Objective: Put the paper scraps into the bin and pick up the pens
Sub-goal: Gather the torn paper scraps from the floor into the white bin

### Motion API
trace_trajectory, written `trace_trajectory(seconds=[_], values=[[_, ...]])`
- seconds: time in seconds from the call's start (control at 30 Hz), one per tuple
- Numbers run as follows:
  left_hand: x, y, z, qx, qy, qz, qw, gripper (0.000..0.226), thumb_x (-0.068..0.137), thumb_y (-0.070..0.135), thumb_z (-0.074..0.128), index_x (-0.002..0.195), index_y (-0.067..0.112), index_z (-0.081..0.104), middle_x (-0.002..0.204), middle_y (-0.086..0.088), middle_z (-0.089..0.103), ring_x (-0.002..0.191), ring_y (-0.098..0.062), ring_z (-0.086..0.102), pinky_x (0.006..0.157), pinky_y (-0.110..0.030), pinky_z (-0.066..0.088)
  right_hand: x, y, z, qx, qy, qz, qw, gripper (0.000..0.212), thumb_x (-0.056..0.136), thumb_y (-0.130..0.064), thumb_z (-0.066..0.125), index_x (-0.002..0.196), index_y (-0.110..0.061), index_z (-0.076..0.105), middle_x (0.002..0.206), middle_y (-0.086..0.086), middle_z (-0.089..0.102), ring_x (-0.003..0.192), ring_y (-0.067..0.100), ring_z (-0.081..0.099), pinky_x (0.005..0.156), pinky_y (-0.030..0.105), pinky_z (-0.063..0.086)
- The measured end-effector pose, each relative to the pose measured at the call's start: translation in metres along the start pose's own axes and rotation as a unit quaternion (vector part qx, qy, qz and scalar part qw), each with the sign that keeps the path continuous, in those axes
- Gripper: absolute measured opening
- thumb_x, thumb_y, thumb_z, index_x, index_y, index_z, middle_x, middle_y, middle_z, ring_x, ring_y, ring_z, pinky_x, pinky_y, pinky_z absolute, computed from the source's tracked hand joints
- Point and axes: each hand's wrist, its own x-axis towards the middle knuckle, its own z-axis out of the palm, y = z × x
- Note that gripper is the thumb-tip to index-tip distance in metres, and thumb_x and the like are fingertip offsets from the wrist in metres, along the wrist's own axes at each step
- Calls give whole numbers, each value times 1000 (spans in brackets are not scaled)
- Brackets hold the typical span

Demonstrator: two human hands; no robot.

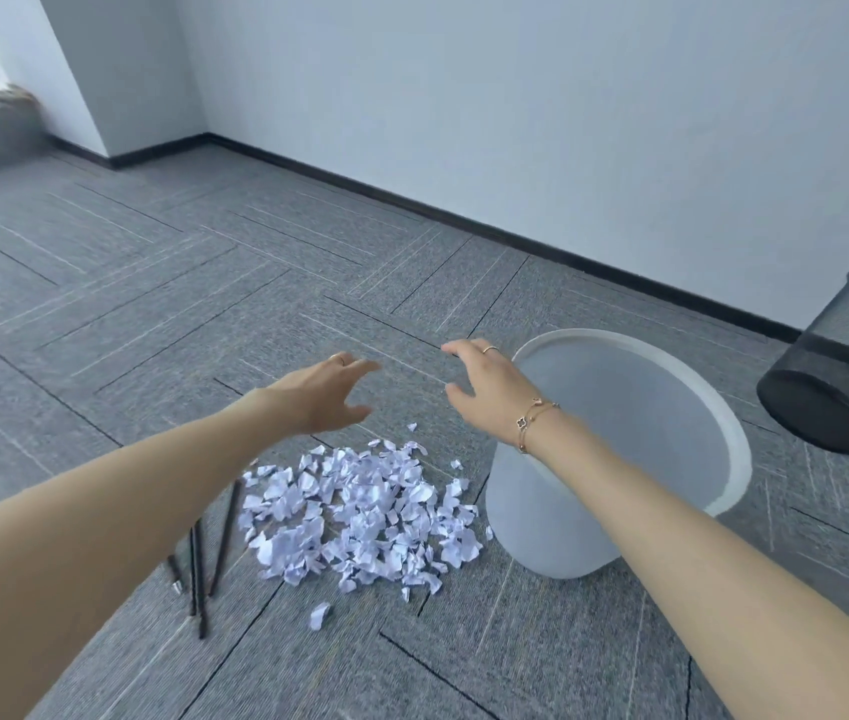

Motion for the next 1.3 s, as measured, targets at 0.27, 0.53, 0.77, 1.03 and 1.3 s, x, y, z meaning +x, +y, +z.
trace_trajectory(seconds=[0.27,0.53,0.77,1.03,1.3], values=[[-45,-57,65,-20,-85,-67,994,69,87,46,52,144,32,16,151,-4,22,124,-22,45,102,-42,43,2,12,92,-14,-123,59,991,45,90,-24,47,133,-15,39,139,10,37,123,26,41,102,42,39],[-67,-75,137,-56,-110,-112,986,87,79,64,49,146,37,1,156,-1,-11,143,-32,6,109,-57,27,-25,53,172,-50,-230,126,964,46,92,-32,44,132,-11,37,142,13,31,130,32,31,107,44,34],[-88,-55,199,-98,-25,-79,992,104,65,86,37,139,42,-22,150,3,-33,140,-25,-19,110,-57,0,-54,73,227,-82,-174,135,972,67,90,-50,39,145,-18,18,155,12,12,143,30,10,117,47,16],[-92,-38,252,-3,-28,-111,993,105,66,90,25,142,35,-21,152,-5,-27,140,-27,-24,112,-60,-9,-62,78,263,-95,-120,185,971,92,76,-78,18,146,-24,-8,155,7,-17,143,33,-11,114,56,1],[-60,-72,246,-23,38,-134,990,99,73,83,26,145,28,-14,154,-3,-23,142,-28,-16,113,-58,-3,-35,73,273,-59,-64,146,985,85,81,-72,16,139,-22,-20,150,7,-21,141,25,-16,118,49,2]])
